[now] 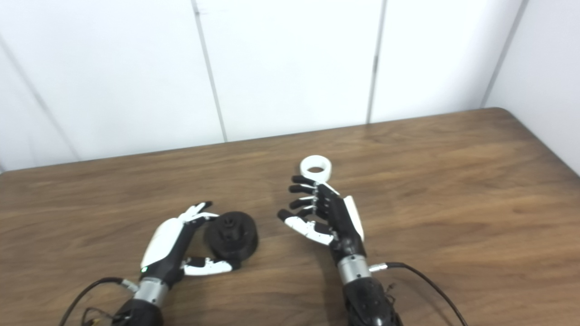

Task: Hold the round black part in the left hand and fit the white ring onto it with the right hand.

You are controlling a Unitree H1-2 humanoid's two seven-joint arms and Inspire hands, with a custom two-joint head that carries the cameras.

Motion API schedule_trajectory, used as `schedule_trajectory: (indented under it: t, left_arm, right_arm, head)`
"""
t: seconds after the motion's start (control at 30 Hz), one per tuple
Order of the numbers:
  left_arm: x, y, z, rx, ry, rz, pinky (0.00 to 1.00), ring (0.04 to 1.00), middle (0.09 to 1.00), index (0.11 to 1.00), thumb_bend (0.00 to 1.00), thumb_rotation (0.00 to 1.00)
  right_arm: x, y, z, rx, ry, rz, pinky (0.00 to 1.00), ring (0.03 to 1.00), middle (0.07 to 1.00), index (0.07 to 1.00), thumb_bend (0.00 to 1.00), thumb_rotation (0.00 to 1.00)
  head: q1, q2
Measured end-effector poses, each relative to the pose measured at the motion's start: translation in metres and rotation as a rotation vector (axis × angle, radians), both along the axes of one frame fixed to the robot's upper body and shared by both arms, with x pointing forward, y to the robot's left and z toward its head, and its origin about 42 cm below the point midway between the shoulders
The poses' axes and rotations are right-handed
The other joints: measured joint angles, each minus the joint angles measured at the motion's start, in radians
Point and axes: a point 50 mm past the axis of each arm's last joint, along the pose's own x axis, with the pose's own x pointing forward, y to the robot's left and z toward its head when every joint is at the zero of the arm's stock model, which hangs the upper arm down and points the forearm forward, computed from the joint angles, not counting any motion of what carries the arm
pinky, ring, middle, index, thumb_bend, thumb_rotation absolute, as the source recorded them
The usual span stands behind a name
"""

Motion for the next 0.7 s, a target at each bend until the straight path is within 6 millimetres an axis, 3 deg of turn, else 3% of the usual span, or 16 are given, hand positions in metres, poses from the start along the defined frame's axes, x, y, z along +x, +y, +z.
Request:
schedule_trajectory:
  t: [0.37, 0.5, 0.7]
  left_arm:
    - [0.0, 0.001, 0.001, -0.003, 0.004, -0.004, 0.95, 0.966, 0.943, 0.588, 0.82, 0.34]
    - [0.0, 0.002, 0.0, -0.007, 0.007, -0.002, 0.96, 0.966, 0.943, 0.587, 0.83, 0.34]
    - [0.0, 0.003, 0.0, -0.011, 0.01, 0.001, 0.94, 0.963, 0.943, 0.587, 0.82, 0.34]
  right_arm:
    - [0.004, -0.013, 0.002, -0.127, -0.023, -0.045, 0.43, 0.558, 0.688, 0.717, 0.71, 0.27]
    - [0.009, -0.024, 0.008, -0.297, -0.063, -0.113, 0.51, 0.638, 0.707, 0.712, 0.72, 0.3]
    - [0.025, -0.05, 0.028, -0.511, -0.132, -0.191, 0.63, 0.804, 0.871, 0.766, 0.72, 0.29]
  head:
    - [0.011, 0.003]
    - [0.011, 0.005]
    - [0.009, 0.0]
